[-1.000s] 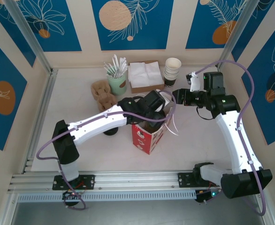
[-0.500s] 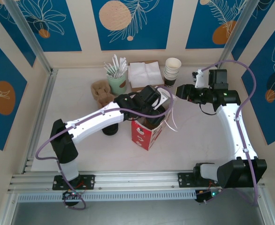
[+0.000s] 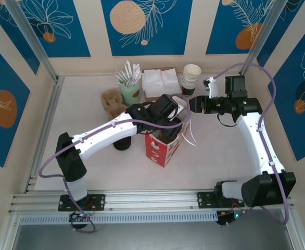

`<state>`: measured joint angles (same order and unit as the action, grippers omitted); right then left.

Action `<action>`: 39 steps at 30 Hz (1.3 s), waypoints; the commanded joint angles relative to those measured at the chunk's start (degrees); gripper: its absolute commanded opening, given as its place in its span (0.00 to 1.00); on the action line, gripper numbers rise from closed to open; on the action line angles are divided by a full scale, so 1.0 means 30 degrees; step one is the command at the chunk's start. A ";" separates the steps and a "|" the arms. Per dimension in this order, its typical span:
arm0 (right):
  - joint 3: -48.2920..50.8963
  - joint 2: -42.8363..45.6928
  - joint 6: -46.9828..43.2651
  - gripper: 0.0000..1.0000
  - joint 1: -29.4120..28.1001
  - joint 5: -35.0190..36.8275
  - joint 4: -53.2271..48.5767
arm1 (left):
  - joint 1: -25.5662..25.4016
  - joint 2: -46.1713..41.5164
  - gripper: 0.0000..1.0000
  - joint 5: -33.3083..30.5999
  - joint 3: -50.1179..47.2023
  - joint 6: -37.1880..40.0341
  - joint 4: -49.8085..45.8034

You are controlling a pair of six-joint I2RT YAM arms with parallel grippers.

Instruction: Pack the takeout coffee

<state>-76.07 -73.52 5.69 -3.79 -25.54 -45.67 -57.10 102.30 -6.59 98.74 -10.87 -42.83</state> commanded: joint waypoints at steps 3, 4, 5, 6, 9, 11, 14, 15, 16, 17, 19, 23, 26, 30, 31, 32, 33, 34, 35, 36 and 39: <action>-0.0979 -0.1360 -0.2860 0.57 -0.0025 -0.0295 -0.0473 | 0.0108 -0.1079 0.62 -0.0500 -0.0442 -0.0462 -0.0366; -0.1118 -0.1611 -0.3161 0.57 -0.0010 -0.0347 -0.0490 | 0.0108 -0.1169 0.62 -0.0435 -0.0496 -0.0484 -0.0360; -0.1252 -0.1809 -0.3452 0.57 -0.0024 -0.0406 -0.0551 | 0.0109 -0.1249 0.62 -0.0341 -0.0565 -0.0477 -0.0318; -0.1532 -0.2141 -0.3867 0.57 -0.0020 -0.0611 -0.0786 | 0.0115 -0.1295 0.62 -0.0272 -0.0606 -0.0485 -0.0314; -0.2146 -0.2998 -0.5058 0.57 -0.0105 -0.1791 -0.1297 | 0.0109 -0.1386 0.62 -0.0224 -0.0569 -0.0527 -0.0426; -0.2524 -0.3485 -0.5982 0.57 -0.0200 -0.2691 -0.1797 | 0.0124 -0.1488 0.62 -0.0178 -0.0636 -0.0571 -0.0380; -0.2742 -0.3832 -0.6566 0.57 -0.0345 -0.3731 -0.1771 | 0.0108 -0.1426 0.62 -0.0118 -0.0611 -0.0627 -0.0329; -0.2825 -0.3980 -0.6758 0.57 -0.0398 -0.4123 -0.1740 | 0.0108 -0.1379 0.62 -0.0147 -0.0585 -0.0639 -0.0299; -0.2909 -0.4176 -0.6945 0.57 -0.0491 -0.4274 -0.1767 | 0.0108 -0.1374 0.62 -0.0177 -0.0573 -0.0621 -0.0254; -0.3023 -0.4365 -0.7098 0.56 -0.0573 -0.4209 -0.1878 | 0.0108 -0.1374 0.62 -0.0097 -0.0573 -0.0545 -0.0158; -0.3424 -0.5027 -0.7409 0.55 -0.0908 -0.3599 -0.2229 | 0.0134 -0.1326 0.62 0.0010 -0.0569 -0.0455 -0.0047; -0.4211 -0.5850 -0.8352 0.51 -0.1482 -0.2551 -0.2652 | 0.0181 -0.1383 0.64 0.0769 -0.0598 -0.0246 0.0153; -0.4574 -0.6216 -0.8746 0.41 -0.1602 -0.2377 -0.2756 | 0.0183 -0.1564 0.65 0.0827 -0.0739 0.0078 0.0351; -0.5140 -0.6563 -0.9467 0.06 -0.1739 -0.2120 -0.3229 | 0.0178 -0.1696 0.65 0.0147 -0.0995 0.0739 0.0396; -0.5371 -0.6557 -0.9396 0.00 -0.1702 -0.2240 -0.3270 | 0.0181 -0.1783 0.65 -0.0057 -0.1099 0.0958 0.0390; -0.5554 -0.6564 -0.9334 0.00 -0.1682 -0.2504 -0.3264 | 0.0182 -0.1856 0.65 -0.0357 -0.1202 0.0964 0.0415; -0.5693 -0.6485 -0.9218 0.00 -0.1680 -0.2792 -0.3151 | 0.0181 -0.2003 0.65 -0.0616 -0.1425 0.0966 0.0561; -0.5711 -0.6369 -0.9136 0.00 -0.1709 -0.2937 -0.2913 | 0.0196 -0.2167 0.65 -0.0821 -0.1640 0.0935 0.0761; -0.5668 -0.6241 -0.9078 0.00 -0.1728 -0.3118 -0.2754 | 0.0196 -0.2295 0.65 -0.0982 -0.1879 0.0873 0.0945; -0.5548 -0.6050 -0.9105 0.00 -0.1783 -0.3307 -0.2568 | 0.0211 -0.2418 0.65 -0.1093 -0.2114 0.0825 0.1195; -0.4951 -0.5424 -0.9367 0.00 -0.1923 -0.4140 -0.1977 | 0.0137 -0.2604 0.65 -0.1546 -0.2569 0.0725 0.1621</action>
<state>-91.13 -92.71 -20.86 -8.95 -33.50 -53.10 -56.99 96.84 -8.69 92.14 -9.26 -40.56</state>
